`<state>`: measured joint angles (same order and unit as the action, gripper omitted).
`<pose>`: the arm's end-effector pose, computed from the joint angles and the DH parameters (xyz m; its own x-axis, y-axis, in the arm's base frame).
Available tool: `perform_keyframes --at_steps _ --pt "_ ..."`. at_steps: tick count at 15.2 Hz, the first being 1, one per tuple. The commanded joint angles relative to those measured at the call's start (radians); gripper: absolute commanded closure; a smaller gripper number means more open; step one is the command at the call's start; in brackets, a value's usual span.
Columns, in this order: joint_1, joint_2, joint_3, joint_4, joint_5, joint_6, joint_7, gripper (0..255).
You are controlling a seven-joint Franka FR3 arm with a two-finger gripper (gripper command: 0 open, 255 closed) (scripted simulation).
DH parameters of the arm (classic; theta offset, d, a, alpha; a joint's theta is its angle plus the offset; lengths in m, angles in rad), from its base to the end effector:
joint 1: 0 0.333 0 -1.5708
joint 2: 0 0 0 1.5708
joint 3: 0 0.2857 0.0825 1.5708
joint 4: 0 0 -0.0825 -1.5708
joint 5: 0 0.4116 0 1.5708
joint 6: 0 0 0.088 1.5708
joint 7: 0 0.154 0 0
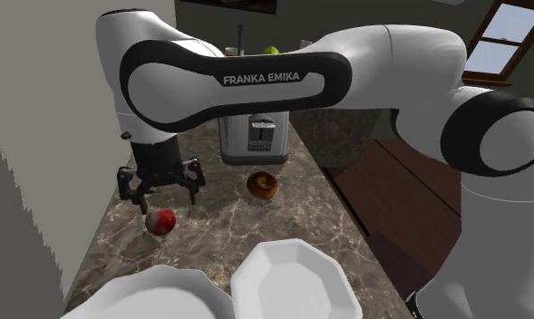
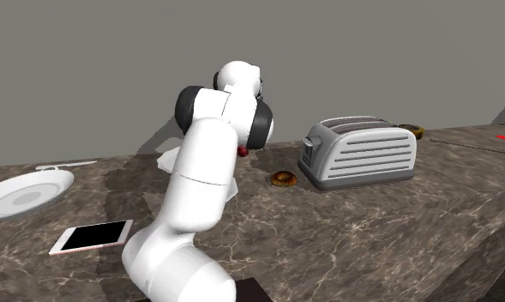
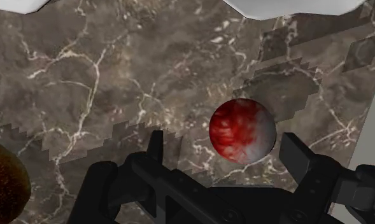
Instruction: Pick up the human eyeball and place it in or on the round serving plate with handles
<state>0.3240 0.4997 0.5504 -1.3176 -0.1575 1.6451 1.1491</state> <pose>0.4983 0.4736 0.3949 0.9468 -0.2938 -0.1315 -0.2893 -0.9558 0.0532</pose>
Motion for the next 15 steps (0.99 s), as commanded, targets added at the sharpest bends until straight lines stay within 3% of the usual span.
perform_keyframes --at_steps 1,2,9,15 --pt "0.055 0.104 -0.014 0.150 -0.036 -0.045 0.028 0" --pt "0.070 0.127 -0.018 0.185 -0.042 -0.056 0.032 0" --pt "0.046 0.107 -0.017 0.047 -0.038 0.059 0.038 0" --pt "0.046 0.107 -0.017 0.047 -0.038 0.059 0.038 0"
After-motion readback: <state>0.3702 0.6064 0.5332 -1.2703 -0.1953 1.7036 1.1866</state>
